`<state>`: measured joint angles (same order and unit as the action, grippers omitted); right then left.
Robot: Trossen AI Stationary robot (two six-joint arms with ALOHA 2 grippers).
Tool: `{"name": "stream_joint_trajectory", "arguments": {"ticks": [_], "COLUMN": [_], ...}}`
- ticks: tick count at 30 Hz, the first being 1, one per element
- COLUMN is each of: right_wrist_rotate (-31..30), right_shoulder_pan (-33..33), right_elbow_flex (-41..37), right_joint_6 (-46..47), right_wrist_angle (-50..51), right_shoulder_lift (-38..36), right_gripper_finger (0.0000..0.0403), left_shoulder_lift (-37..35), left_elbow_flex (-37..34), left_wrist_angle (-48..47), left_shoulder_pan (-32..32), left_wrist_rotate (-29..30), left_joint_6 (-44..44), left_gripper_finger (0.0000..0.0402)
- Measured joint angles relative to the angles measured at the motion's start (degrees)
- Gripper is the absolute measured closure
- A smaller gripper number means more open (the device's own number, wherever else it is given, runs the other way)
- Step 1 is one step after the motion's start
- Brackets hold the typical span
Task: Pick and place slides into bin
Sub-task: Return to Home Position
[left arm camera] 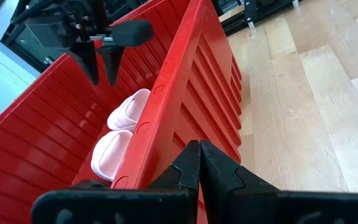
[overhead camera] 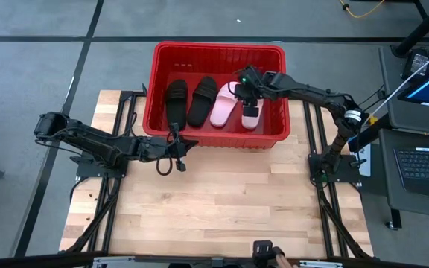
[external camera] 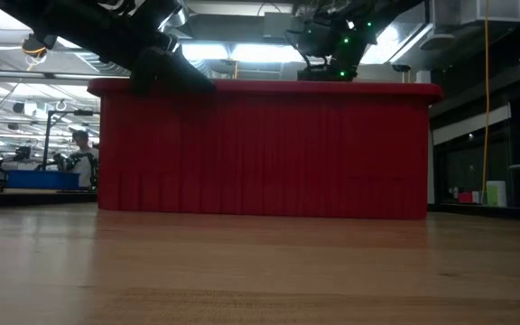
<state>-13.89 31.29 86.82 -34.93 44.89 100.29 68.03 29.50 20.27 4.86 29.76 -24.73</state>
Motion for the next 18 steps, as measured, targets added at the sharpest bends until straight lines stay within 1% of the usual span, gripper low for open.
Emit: {"name": "stream_joint_trajectory", "arguments": {"ticks": [6,13,18], "right_wrist_rotate": [-0.02,-0.07,-0.16], "right_shoulder_pan": [0.00,-0.56,-2.06], "right_elbow_flex": [1.31,2.76,4.64], "right_joint_6": [0.22,0.20,0.10], "right_wrist_angle": [1.00,1.09,1.27], "right_shoulder_lift": [0.00,0.00,0.00], "right_gripper_finger": [0.0240,0.0240,0.0240], "left_shoulder_lift": [0.00,0.00,0.00], "left_elbow_flex": [0.00,-0.02,0.28], "left_wrist_angle": [0.00,0.31,0.33], "left_shoulder_pan": [0.00,-0.02,0.98], "left_wrist_rotate": [-0.03,-3.72,-4.02], "left_joint_6": [0.00,0.18,1.82], "left_gripper_finger": [0.0397,0.0398,0.0397]}}
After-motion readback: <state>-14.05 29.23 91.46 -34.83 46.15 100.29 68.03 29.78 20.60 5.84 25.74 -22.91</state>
